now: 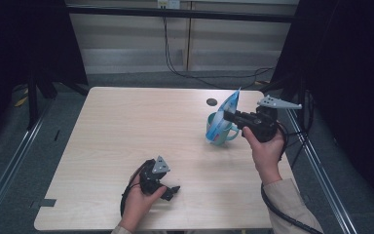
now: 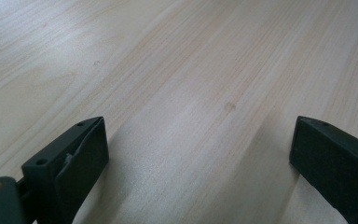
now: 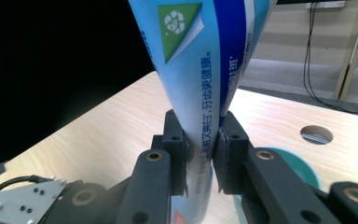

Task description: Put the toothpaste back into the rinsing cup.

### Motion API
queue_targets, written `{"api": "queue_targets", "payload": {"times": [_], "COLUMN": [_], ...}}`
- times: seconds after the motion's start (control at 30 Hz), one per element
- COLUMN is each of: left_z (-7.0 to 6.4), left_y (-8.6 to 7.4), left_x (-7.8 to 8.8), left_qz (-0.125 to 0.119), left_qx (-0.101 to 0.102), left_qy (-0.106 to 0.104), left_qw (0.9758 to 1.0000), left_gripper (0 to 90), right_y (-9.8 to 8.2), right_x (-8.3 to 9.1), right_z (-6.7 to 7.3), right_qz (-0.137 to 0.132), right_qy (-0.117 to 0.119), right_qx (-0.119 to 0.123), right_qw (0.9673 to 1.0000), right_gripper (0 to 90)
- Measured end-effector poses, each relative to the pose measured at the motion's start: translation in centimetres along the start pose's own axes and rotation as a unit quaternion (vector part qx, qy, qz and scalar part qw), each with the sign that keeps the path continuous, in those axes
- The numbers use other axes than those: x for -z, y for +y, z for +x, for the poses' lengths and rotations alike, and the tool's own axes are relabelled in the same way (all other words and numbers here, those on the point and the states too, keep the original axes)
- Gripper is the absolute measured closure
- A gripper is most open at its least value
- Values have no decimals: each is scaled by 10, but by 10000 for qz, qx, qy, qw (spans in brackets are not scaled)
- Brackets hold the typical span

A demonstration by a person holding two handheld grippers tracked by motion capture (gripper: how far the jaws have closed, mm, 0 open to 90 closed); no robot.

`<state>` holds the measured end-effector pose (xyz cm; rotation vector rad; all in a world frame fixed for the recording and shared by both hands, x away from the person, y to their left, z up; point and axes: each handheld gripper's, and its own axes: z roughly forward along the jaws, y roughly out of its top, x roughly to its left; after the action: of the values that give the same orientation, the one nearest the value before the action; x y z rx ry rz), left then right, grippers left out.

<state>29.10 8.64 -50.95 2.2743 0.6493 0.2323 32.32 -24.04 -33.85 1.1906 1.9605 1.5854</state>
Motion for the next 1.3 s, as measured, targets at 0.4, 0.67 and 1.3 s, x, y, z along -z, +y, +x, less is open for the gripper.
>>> {"api": "queue_targets", "payload": {"times": [0.4,0.67,1.3], "left_z": [0,-1,-1], "left_y": [0,0,0], "left_x": [0,0,0], "left_qz": [-33,-33,-28], "left_qx": [25,27,27], "left_qy": [9,23,14], "left_qw": [10000,10000,10000], "left_gripper": [40,40,40], "right_y": [15,26,31], "right_x": [-2,0,-19], "right_z": [-5,-10,-18], "right_qz": [-47,-91,23], "right_qy": [-256,-438,-860], "right_qx": [88,163,309], "right_qw": [9996,9989,9958], "right_gripper": [768,768,767]}}
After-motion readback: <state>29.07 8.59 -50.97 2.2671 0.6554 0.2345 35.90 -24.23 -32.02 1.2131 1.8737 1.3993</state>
